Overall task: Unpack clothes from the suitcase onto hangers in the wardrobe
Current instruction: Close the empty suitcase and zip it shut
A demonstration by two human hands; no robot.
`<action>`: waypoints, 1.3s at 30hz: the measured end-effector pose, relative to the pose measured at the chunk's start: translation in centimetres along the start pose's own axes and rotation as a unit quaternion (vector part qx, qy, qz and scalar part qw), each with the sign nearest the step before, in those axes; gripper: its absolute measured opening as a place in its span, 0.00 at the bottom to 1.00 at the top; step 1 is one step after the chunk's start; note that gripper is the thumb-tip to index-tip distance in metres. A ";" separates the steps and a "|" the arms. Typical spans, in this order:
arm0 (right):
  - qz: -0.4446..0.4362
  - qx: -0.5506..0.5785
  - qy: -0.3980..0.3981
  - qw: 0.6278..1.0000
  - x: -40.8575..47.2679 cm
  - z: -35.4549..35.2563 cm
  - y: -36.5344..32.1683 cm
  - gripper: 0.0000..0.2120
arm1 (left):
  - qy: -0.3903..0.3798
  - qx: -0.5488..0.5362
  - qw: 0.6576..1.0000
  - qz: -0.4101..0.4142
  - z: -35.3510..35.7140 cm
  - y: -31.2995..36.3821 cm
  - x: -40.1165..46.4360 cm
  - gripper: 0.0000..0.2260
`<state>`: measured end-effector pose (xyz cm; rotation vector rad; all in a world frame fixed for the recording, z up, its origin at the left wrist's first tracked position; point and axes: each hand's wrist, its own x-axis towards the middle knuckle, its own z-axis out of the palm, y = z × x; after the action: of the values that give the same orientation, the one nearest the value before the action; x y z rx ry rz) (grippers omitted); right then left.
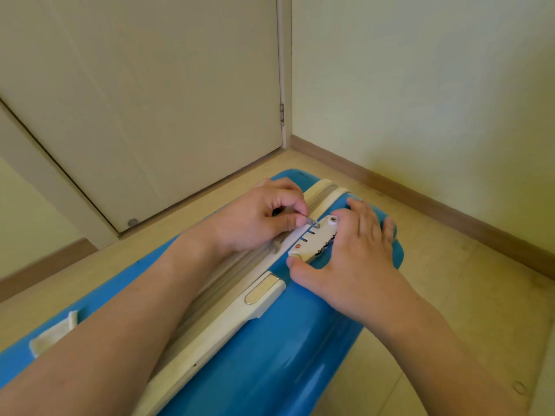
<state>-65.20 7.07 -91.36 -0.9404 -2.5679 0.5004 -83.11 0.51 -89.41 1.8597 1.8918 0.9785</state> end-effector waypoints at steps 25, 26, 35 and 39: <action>0.016 -0.017 -0.049 0.999 -0.4 -1.1 -1.0 0.39 | 0.029 0.042 0.999 0.006 0.0 0.9 -1.2 0.04; 0.017 -0.021 -0.045 0.999 -0.5 -1.2 -1.2 0.39 | 0.030 0.042 0.999 0.002 0.1 0.9 -1.2 0.04; 0.004 -0.075 -0.028 0.997 -0.7 -1.6 -1.7 0.46 | 0.016 0.008 1.000 0.016 0.1 1.1 -1.2 0.06; 0.006 -0.077 -0.034 0.996 -0.7 -1.7 -1.8 0.42 | -0.006 0.028 0.999 0.018 -0.2 0.8 -1.3 0.06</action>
<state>-64.92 5.72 -89.20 -1.0056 -2.6960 0.3478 -82.46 -0.89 -89.09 1.9333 1.9035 0.9326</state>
